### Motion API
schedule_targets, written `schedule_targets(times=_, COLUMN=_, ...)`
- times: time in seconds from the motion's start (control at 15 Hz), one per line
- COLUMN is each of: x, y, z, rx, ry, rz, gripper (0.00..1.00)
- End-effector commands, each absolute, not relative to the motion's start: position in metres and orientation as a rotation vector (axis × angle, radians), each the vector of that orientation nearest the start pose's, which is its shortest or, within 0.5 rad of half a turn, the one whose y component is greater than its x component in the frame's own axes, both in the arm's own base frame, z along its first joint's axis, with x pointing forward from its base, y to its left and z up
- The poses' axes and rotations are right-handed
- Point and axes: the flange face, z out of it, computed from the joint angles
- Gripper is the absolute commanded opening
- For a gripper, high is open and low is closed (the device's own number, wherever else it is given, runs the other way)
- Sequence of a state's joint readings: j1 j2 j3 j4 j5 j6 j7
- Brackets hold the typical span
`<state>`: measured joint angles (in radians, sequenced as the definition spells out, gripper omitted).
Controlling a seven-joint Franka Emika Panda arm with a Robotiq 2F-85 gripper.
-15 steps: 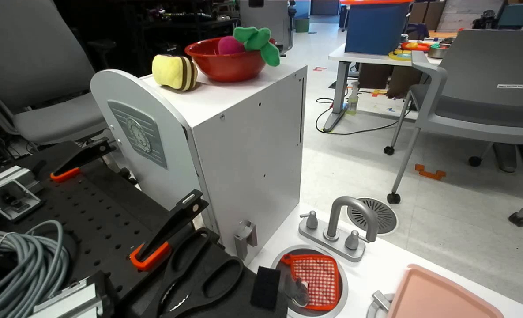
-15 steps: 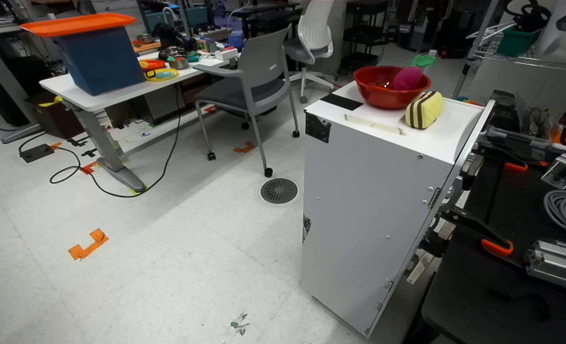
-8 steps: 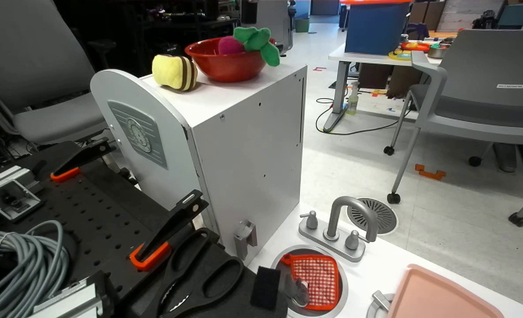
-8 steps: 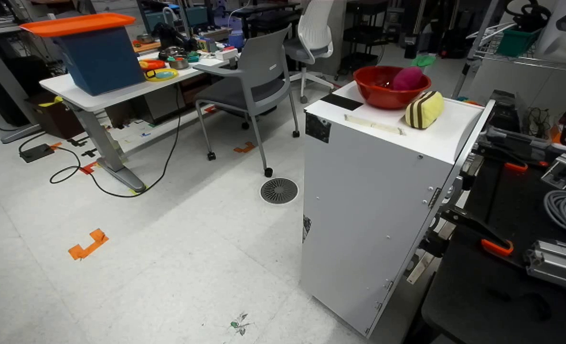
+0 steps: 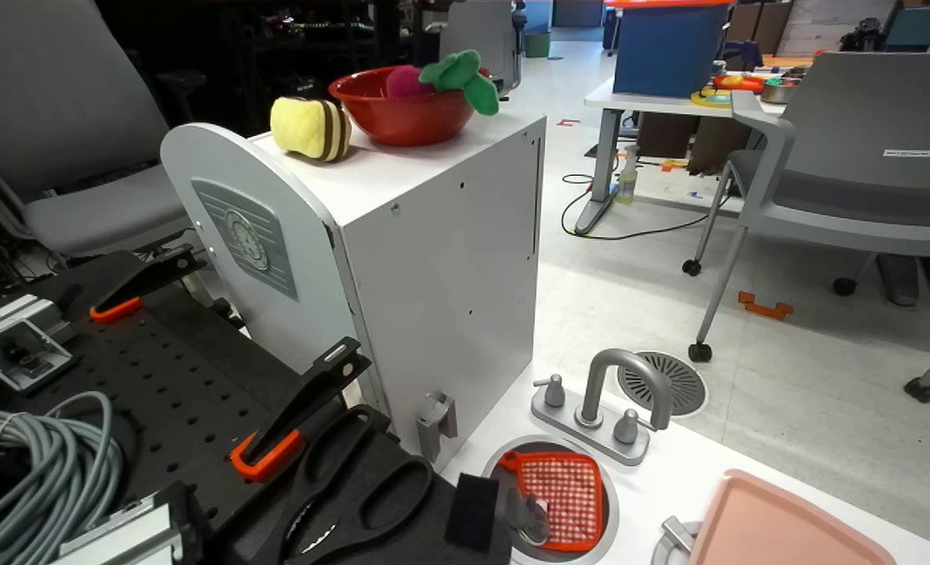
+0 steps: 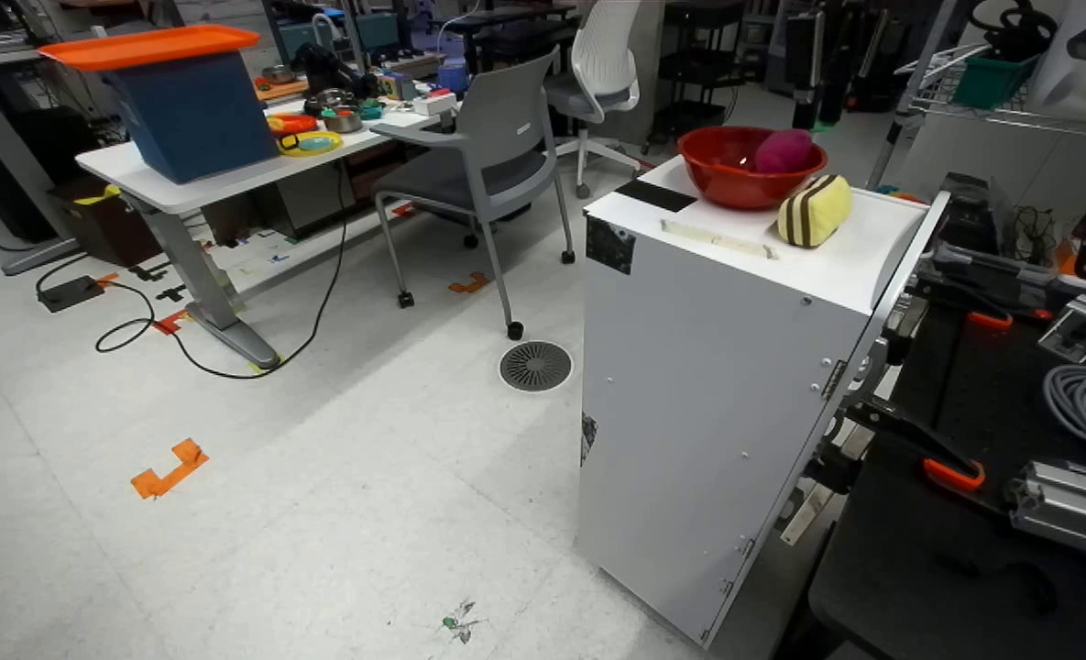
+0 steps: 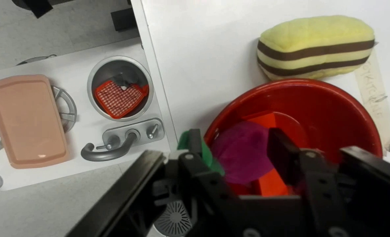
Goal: Remove the purple toy from the bowl and put it in the sink
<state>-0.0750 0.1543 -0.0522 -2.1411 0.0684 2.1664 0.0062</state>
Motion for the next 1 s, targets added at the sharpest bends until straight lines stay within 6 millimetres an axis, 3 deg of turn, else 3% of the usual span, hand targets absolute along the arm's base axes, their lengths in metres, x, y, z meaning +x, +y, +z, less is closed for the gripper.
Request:
schedule_targets(times=0.0, x=0.5351, y=-0.0706, z=0.3257, rx=-3.051, ry=0.28, rz=0.203, gripper=0.26)
schedule_targets(times=0.2, x=0.5338, y=-0.0719, z=0.3237, rx=-3.05, ry=0.286, rz=0.211, gripper=0.02)
schedule_targets(times=0.33, x=0.5332, y=-0.0725, z=0.3232, rx=-3.051, ry=0.292, rz=0.214, gripper=0.0)
schedule_targets(times=0.4, x=0.533, y=-0.0729, z=0.3233, rx=-3.051, ry=0.294, rz=0.217, gripper=0.3)
schedule_targets(times=0.53, x=0.5337, y=-0.0734, z=0.3245, rx=-3.056, ry=0.295, rz=0.217, gripper=0.28)
schedule_targets(times=0.93, x=0.5361, y=-0.0745, z=0.3306, rx=-3.066, ry=0.303, rz=0.206, gripper=0.69)
